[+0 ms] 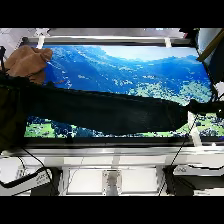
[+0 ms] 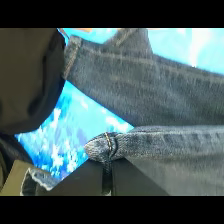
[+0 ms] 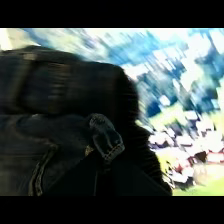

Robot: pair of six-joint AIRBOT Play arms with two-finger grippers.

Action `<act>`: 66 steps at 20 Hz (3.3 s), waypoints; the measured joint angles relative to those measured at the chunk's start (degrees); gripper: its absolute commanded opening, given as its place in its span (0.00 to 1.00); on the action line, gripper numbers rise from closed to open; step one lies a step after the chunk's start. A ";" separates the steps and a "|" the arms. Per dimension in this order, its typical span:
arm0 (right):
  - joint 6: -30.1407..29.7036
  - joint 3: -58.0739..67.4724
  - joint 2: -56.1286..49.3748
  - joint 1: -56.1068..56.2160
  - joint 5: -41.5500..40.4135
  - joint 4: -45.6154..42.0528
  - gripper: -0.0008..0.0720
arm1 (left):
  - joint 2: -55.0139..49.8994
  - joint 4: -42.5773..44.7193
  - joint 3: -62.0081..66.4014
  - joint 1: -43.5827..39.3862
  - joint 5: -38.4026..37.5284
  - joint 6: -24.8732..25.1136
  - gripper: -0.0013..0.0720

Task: Fold the clothes and pants, and hang the long-sleeved shirts on hangers.

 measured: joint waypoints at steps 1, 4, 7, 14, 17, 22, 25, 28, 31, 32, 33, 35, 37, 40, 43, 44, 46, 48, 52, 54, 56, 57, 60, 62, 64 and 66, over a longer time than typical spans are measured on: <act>-0.57 2.99 0.94 -0.04 2.62 0.04 0.06 | 0.87 -0.04 0.00 -0.02 0.76 -0.57 0.04; -2.14 9.27 5.84 -1.42 8.31 -1.03 0.06 | 5.18 -0.20 -0.26 -0.02 2.45 -1.95 0.04; -4.90 9.29 13.14 -4.98 12.02 -1.64 0.06 | 12.70 -0.04 -5.18 0.00 3.48 -2.75 0.04; -14.62 -15.96 26.99 -19.89 8.98 -9.70 0.06 | 41.81 1.97 -47.84 3.52 13.88 -3.02 0.03; -15.91 -21.88 28.70 -27.02 6.40 -15.10 0.06 | 51.08 3.02 -59.56 8.13 16.22 -3.02 0.03; -16.50 -24.83 29.51 -37.05 5.03 -22.93 0.06 | 54.75 5.68 -65.75 18.10 16.28 -2.43 0.03; -16.61 -25.29 29.59 -39.87 4.46 -25.42 0.28 | 52.76 6.51 -66.62 21.90 16.28 0.11 0.04; -15.23 -25.35 29.42 -41.00 3.19 -27.45 0.87 | 50.47 8.09 -66.34 23.43 17.25 1.36 0.84; -11.23 -23.80 29.40 -41.40 4.35 -27.04 0.87 | 49.31 7.72 -62.16 23.93 17.22 1.77 0.85; -10.29 -22.67 29.46 -41.48 4.46 -25.77 0.87 | 49.09 7.10 -59.78 24.02 17.51 1.81 0.82; -9.55 -21.35 29.51 -41.53 4.46 -23.67 0.87 | 48.68 4.90 -56.76 24.09 18.01 1.90 0.82; -8.46 -18.43 29.59 -41.59 2.91 -16.41 0.87 | 46.31 -1.79 -50.36 23.93 17.94 1.99 0.82; -8.00 -16.50 29.62 -41.24 1.73 -7.82 0.87 | 40.81 -8.83 -43.78 22.84 15.82 2.08 0.82; -7.72 -15.06 29.49 -38.16 0.20 -0.22 0.87 | 27.21 -16.55 -33.99 17.18 12.90 2.16 0.82; -7.32 -14.49 29.18 -33.66 -0.57 1.09 0.87 | 10.58 -19.98 -23.63 8.92 11.89 2.03 0.82; -7.21 -14.43 29.16 -32.22 -0.59 1.42 0.87 | 4.52 -20.65 -19.63 6.14 11.69 1.42 0.82; -7.04 -14.32 29.09 -29.40 -0.85 1.49 0.87 | -6.95 -21.57 -11.06 1.62 11.30 -0.52 0.82; -6.95 -14.25 29.09 -26.86 -0.83 1.86 0.87 | -16.96 -22.08 -2.34 -1.49 10.91 -3.87 0.82; -6.75 -14.21 29.09 -23.71 -0.81 0.98 0.87 | -30.32 -22.08 11.56 -3.82 7.45 -9.33 0.82; -6.40 -14.21 29.09 -23.08 -0.85 -0.09 0.87 | -33.55 -20.24 15.85 -3.58 5.29 -10.56 0.82; -5.81 -14.21 29.09 -22.75 -0.81 -0.70 0.86 | -35.36 -17.66 18.53 -3.04 4.11 -11.06 0.79; -5.44 -14.21 29.09 -22.64 -0.79 -0.90 0.87 | -35.85 -16.55 19.39 -2.82 3.82 -11.23 0.77; -4.72 -14.21 29.09 -22.45 -0.74 -1.29 0.86 | -37.13 -13.53 20.79 -2.49 3.52 -9.90 0.76; -4.09 -14.21 29.09 -22.43 -0.72 -1.42 0.87 | -38.10 -12.48 21.31 -2.34 3.65 -8.76 0.76; -3.48 -14.21 29.09 -22.40 -0.72 -1.49 0.86 | -39.26 -12.00 21.88 -2.27 3.91 -7.48 0.70; -3.17 -14.21 29.09 -22.40 -0.72 -1.53 0.86 | -40.35 -13.92 22.27 -2.40 4.00 -5.33 0.56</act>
